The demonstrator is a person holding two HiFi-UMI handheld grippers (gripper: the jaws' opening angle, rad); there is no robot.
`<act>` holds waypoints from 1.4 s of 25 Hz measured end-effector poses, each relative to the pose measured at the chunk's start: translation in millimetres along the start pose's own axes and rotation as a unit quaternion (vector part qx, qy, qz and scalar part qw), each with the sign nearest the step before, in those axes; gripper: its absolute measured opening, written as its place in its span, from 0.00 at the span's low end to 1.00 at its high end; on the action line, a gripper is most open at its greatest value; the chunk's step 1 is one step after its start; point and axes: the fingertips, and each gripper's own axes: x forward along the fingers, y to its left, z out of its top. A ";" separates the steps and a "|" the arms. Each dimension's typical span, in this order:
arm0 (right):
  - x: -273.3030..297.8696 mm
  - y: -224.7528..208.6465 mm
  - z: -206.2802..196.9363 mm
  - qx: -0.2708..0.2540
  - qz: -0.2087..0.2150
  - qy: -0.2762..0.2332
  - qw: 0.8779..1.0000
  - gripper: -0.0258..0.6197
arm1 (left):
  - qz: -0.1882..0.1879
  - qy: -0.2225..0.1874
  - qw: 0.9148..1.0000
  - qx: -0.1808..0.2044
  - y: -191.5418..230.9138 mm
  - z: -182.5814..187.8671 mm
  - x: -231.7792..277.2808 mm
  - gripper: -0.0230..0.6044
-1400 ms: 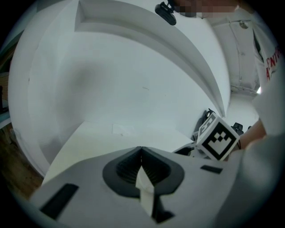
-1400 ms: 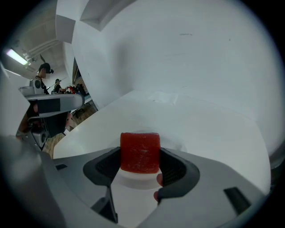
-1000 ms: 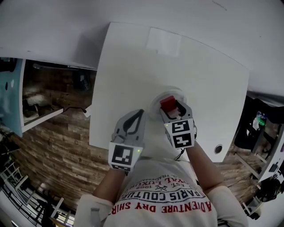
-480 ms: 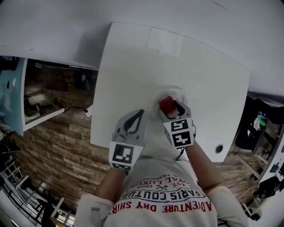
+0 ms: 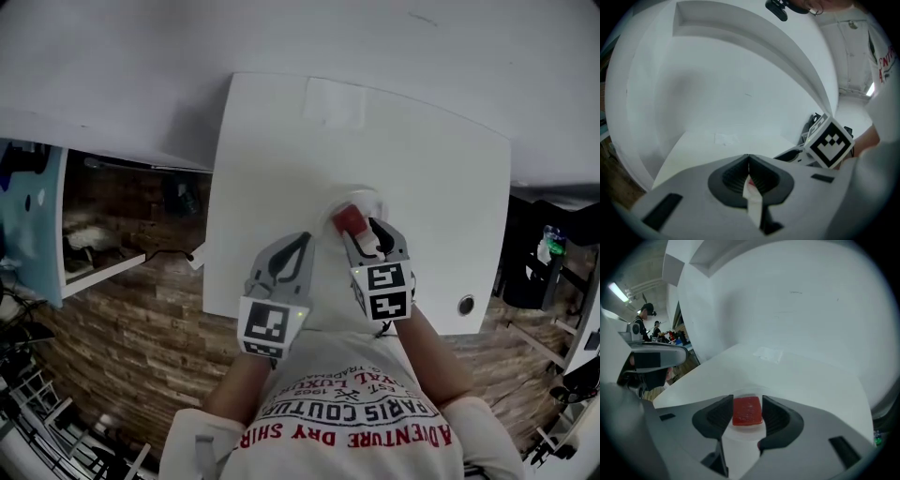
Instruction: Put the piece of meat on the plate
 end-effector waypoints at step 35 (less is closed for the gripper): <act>-159.7 20.8 92.7 0.021 -0.131 -0.281 0.950 0.06 | -0.068 -0.156 0.980 0.105 -23.3 109.8 -69.6 0.05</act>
